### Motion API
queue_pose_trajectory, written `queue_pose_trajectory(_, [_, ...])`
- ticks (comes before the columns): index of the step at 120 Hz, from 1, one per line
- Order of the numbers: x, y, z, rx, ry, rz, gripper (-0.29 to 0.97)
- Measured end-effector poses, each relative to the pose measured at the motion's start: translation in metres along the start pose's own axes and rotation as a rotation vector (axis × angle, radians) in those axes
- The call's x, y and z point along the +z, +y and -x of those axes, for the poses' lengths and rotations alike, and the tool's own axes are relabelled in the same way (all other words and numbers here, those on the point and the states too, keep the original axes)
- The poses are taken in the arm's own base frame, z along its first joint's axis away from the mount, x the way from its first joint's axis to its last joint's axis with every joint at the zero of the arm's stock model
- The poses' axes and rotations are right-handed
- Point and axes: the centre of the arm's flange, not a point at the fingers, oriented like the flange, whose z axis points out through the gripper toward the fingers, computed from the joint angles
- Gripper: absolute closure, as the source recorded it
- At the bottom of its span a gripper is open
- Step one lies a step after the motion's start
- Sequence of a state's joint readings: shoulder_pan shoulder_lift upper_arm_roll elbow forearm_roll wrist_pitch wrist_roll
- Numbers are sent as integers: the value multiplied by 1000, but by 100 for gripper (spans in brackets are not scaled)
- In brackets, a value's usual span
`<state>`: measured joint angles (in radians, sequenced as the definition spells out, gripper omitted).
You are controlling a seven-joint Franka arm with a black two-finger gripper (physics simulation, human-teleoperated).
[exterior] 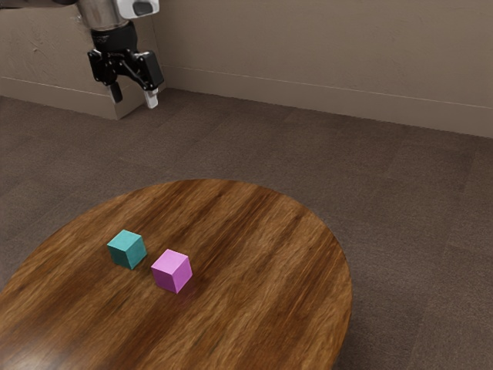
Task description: Pick up the blue block with one arm, and put the blue block on the pink block with one arm
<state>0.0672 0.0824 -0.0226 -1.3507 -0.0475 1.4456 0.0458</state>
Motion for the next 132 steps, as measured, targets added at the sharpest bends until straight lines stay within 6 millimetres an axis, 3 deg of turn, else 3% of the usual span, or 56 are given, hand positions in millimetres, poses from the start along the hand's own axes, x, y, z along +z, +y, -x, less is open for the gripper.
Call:
queue_pose_trajectory(13, [1,12,-1,17,-5,-16,0])
queue_pose_trajectory(31, [-1,9,0,5,-4,-25,0])
queue_pose_trajectory(38, [-77,12,20,7,131,-33,0])
queue_pose_trajectory(43, [-109,19,35,15,182,-42,0])
queue_pose_trajectory(50, [-131,33,51,37,209,-49,0])
queue_pose_trajectory(58, [-135,52,58,72,204,-59,0])
queue_pose_trajectory(78, [-107,90,44,135,133,-107,0])
queue_pose_trajectory(97, [-91,60,25,77,118,-134,0])
queue_pose_trajectory(112, [-80,59,18,75,103,-136,0])
queue_pose_trajectory(119, [-42,56,8,74,39,-140,0])
queue_pose_trajectory(132, [57,34,0,54,-93,-148,0])
